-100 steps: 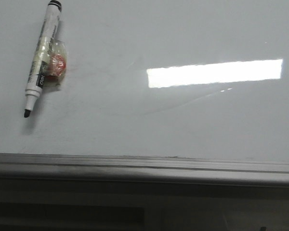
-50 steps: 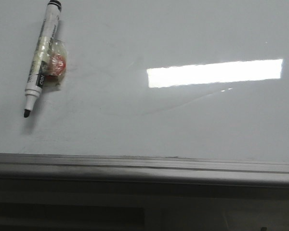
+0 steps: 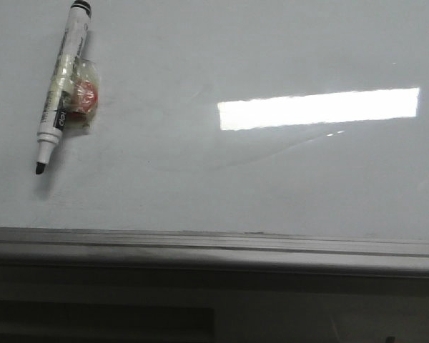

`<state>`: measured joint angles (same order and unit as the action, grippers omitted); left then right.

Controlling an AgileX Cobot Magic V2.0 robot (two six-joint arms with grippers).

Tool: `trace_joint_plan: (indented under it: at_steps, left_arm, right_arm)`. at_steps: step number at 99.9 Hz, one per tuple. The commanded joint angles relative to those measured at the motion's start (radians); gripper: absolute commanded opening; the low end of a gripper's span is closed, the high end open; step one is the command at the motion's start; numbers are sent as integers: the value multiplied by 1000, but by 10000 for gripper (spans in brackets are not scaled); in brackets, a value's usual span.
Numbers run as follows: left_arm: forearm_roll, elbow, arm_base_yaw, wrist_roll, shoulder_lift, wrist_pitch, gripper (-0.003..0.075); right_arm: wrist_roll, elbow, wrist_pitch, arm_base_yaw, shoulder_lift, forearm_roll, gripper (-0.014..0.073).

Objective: Write number 2 on whiteboard

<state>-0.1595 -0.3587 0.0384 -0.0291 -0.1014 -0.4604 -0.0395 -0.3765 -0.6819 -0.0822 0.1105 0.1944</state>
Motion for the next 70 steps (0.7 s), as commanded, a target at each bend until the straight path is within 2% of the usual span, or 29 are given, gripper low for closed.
trace_joint_plan:
  at_steps: [1,16,23,35,49,70]
  left_arm:
    - [-56,-31,-9,29,-30,60,108]
    - [-130,2,-9,29,-33,165,368]
    - [-170,31,-9,29,-33,261,426]
    - [-226,88,-9,29,-33,367,407]
    - [-226,96,-33,53,-33,362,383]
    - [-231,98,-188,119,-42,346,383]
  right_arm:
    - [-15,-35,19,7,25,7,-69]
    - [-33,-35,18,15,25,3,-69]
    - [-33,-35,18,15,25,-5,-69]
    - [-33,-35,18,15,25,-7,-69]
    - [-31,-35,18,15,25,-7,-69]
    - [13,-35,22,15,25,-7,-69]
